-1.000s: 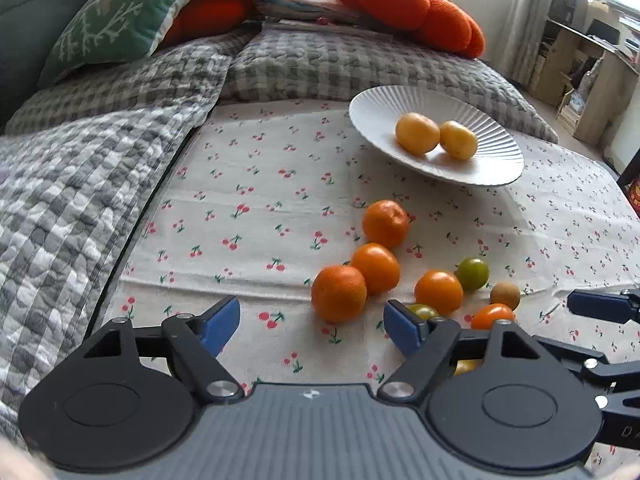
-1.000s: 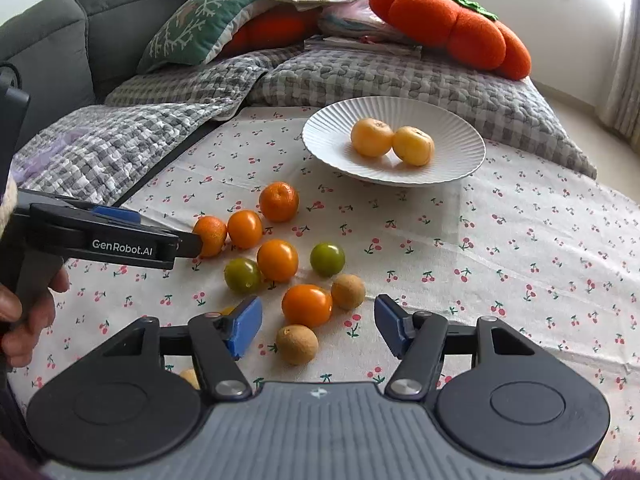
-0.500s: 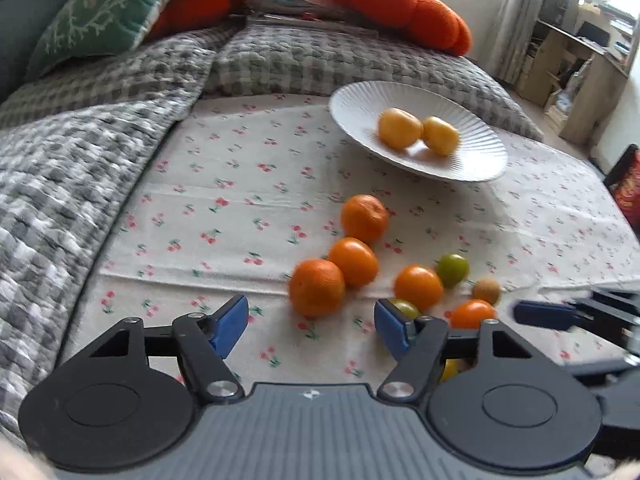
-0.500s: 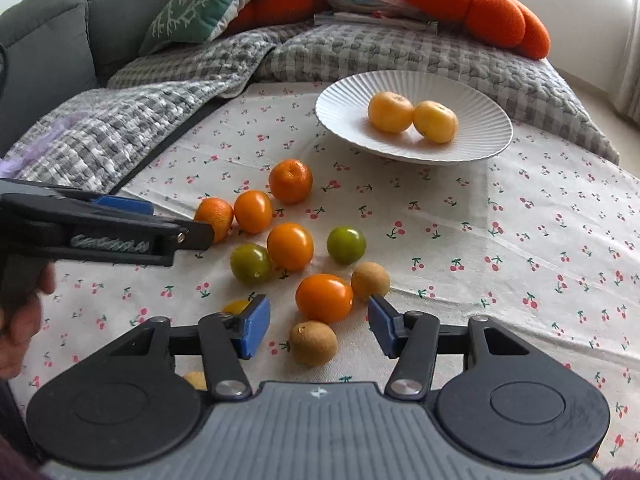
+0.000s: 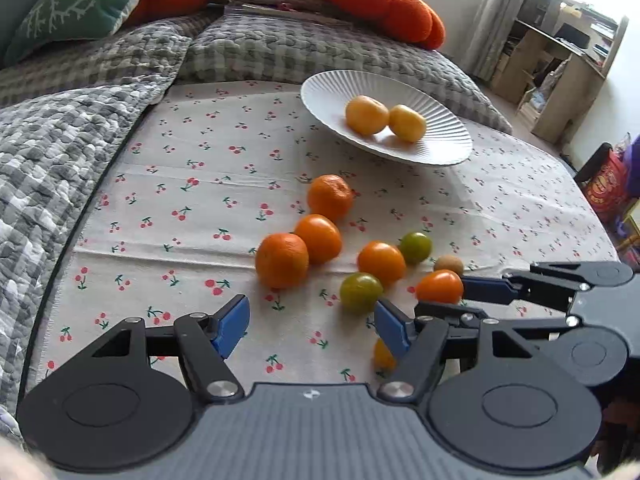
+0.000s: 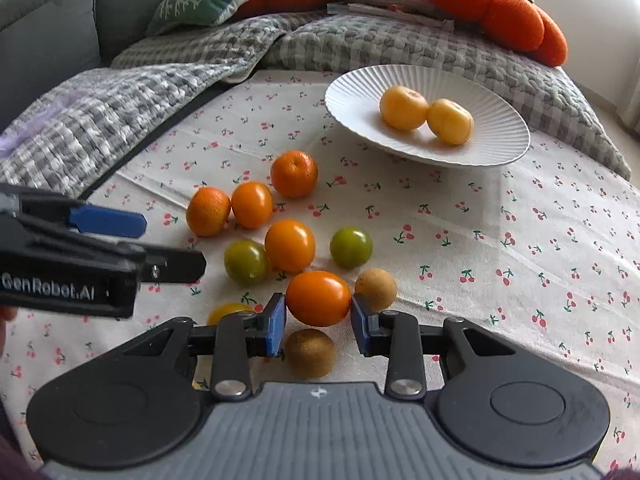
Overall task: Organize fruits
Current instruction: 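Grasp the red-orange tomato with the right gripper while the left grasps a yellow-green fruit, then lower both held fruits onto the white plate and open both grippers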
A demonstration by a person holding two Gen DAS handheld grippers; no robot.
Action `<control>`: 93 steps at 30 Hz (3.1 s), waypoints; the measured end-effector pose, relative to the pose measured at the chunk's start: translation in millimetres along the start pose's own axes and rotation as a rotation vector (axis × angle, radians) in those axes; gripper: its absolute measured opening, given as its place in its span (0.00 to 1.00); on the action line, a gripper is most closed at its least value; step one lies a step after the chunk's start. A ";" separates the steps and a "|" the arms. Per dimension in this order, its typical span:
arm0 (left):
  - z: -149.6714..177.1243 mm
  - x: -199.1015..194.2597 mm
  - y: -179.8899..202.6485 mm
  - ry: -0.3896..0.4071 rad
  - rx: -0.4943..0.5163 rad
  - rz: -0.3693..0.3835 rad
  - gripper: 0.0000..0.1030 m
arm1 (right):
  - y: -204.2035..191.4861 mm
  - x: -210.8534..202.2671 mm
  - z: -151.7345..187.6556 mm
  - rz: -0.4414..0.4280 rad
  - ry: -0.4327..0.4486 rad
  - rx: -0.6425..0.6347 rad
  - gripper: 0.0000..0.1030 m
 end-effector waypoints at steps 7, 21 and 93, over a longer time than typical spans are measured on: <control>6.9 3.7 17.7 -0.026 0.060 0.104 0.56 | 30.7 -16.5 -10.4 -0.006 0.018 0.156 0.31; 20.7 29.0 35.2 -0.080 0.143 0.078 0.21 | 31.1 -20.6 -13.8 -0.035 0.034 0.182 0.31; -118.2 75.9 22.6 0.184 0.165 0.122 0.21 | 93.0 27.8 -88.0 0.016 0.150 0.194 0.31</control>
Point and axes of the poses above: each gripper's, at about its wrist camera, not at the fingertips, and x roughly the way its jaws point, y to its right, z to its underside, the point moved 6 cm from there along x, roughly the way its jaws point, and after that the axes turned 8 degrees about z, right-handed, at the moved point
